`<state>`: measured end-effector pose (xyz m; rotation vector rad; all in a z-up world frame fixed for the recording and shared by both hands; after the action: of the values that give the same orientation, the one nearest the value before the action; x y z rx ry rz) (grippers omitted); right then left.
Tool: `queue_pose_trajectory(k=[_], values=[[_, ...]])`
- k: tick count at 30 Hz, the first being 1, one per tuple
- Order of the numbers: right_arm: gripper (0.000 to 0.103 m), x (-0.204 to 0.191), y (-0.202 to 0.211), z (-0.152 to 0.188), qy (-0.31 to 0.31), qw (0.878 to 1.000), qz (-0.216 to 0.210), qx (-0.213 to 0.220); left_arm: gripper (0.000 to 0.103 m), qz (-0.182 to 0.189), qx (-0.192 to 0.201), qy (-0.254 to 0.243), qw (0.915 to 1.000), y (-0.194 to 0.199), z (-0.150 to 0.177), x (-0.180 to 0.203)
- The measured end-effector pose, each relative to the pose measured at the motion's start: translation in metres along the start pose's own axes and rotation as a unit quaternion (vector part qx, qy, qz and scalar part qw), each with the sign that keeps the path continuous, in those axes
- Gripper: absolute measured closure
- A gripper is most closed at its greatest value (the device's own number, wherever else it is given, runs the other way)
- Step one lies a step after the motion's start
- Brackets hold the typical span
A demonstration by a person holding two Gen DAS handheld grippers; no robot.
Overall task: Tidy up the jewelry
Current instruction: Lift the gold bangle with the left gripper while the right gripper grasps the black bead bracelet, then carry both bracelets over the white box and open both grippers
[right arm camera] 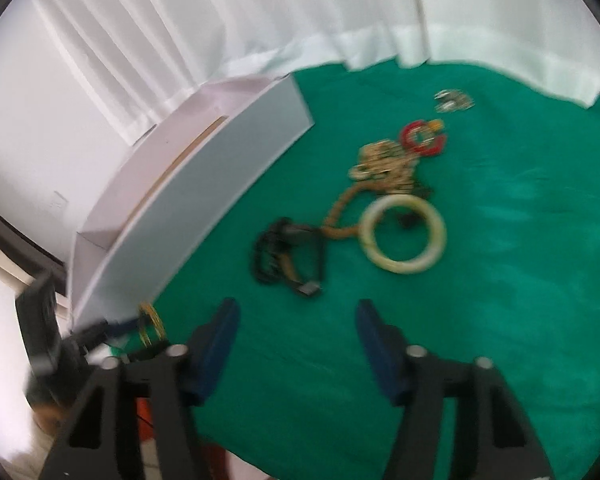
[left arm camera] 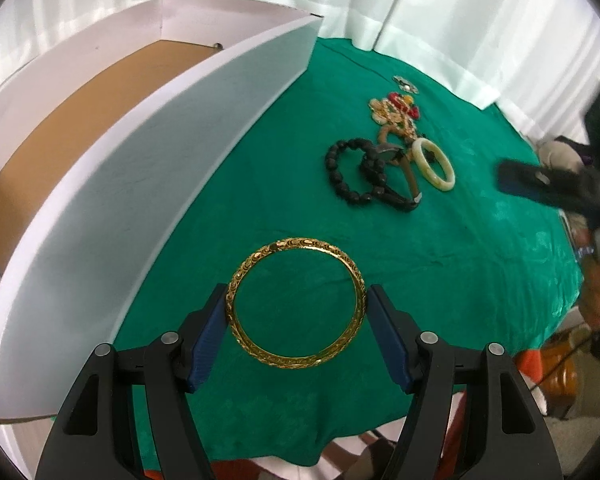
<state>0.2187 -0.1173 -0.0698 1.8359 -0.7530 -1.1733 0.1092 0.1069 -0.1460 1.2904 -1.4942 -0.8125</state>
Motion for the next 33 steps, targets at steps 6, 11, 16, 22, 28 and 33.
queue_pose_trajectory(k=[6, 11, 16, 22, 28, 33], values=[[0.064, -0.033, -0.055, -0.033, 0.019, 0.998, -0.02, -0.059, 0.033, 0.004, 0.001, 0.006, 1.0, 0.0, 0.002, -0.003], [0.064, -0.04, -0.099, -0.051, 0.031, 0.993, 0.056, -0.095, 0.033, 0.01, 0.0, 0.006, 0.9999, 0.0, 0.005, -0.002], [0.081, -0.041, -0.123, -0.057, 0.03, 0.99, 0.086, -0.109, 0.033, 0.014, -0.005, 0.007, 0.9999, -0.003, 0.008, -0.004], [0.091, -0.051, -0.113, -0.055, 0.035, 0.992, 0.077, -0.091, 0.033, 0.017, -0.006, 0.009, 0.9998, 0.002, 0.007, -0.001], [0.091, -0.081, -0.058, -0.058, 0.066, 0.995, 0.047, -0.056, 0.033, 0.034, 0.023, 0.016, 0.999, 0.044, -0.004, 0.006], [0.091, -0.135, 0.008, -0.072, 0.12, 0.993, 0.006, -0.011, 0.033, 0.017, 0.069, 0.037, 0.9968, 0.109, -0.024, -0.016]])
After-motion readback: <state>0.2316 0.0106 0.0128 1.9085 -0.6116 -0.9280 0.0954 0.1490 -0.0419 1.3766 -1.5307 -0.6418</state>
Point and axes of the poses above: each gripper's, at about its wrist camera, not at the fingertips, and y roughly against the way its jaws point, x to its right, z to its underside, the point moved 6 cm from there along -y, roughly the way its jaws point, and after that the axes turned 11 degrees about -x, right-handed, at the moved point
